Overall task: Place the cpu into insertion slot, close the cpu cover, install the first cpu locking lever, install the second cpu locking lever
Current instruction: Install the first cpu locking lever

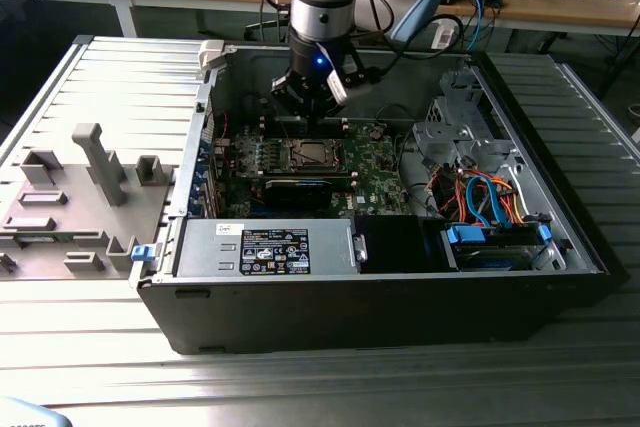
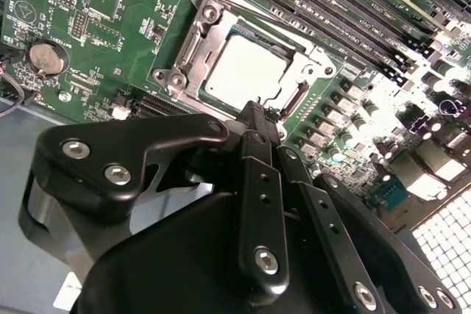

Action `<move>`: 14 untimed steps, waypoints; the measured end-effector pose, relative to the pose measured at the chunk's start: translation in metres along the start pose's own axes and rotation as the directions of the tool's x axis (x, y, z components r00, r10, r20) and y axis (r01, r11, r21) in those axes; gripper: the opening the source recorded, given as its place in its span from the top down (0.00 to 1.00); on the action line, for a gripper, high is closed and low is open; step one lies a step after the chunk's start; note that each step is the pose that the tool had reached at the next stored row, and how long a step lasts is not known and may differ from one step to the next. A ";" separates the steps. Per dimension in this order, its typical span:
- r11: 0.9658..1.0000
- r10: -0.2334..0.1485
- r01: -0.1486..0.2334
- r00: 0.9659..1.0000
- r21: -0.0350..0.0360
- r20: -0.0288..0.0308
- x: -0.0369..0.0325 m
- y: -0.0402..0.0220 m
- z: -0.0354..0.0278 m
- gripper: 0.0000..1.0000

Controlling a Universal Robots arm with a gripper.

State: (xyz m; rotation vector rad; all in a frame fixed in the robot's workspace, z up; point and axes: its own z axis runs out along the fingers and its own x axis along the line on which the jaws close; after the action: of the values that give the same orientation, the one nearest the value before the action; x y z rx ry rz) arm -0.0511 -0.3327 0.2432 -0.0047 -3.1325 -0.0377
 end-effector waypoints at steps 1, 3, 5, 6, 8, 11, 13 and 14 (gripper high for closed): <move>1.000 0.000 0.000 1.000 0.000 0.000 0.0004 0.0000 0.0000 0.89; 1.000 0.000 0.000 1.000 0.000 0.000 0.0009 0.0000 0.0000 0.89; 1.000 0.000 0.000 1.000 0.000 0.000 0.0015 0.0000 0.0000 0.89; 1.000 0.000 0.000 1.000 0.000 0.000 0.0017 0.0000 0.0000 0.89; 1.000 0.000 0.000 1.000 0.000 0.000 0.0023 0.0000 0.0000 0.89; 1.000 0.000 0.000 1.000 0.000 0.000 0.0031 0.0000 0.0000 0.89; 1.000 0.000 0.000 1.000 0.000 0.000 0.0034 0.0000 0.0000 0.89; 1.000 0.000 0.000 1.000 0.000 0.000 0.0036 0.0000 0.0000 0.89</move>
State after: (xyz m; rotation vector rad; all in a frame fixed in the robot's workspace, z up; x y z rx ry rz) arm -0.0548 -0.3327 0.2432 -0.0046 -3.1326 -0.0378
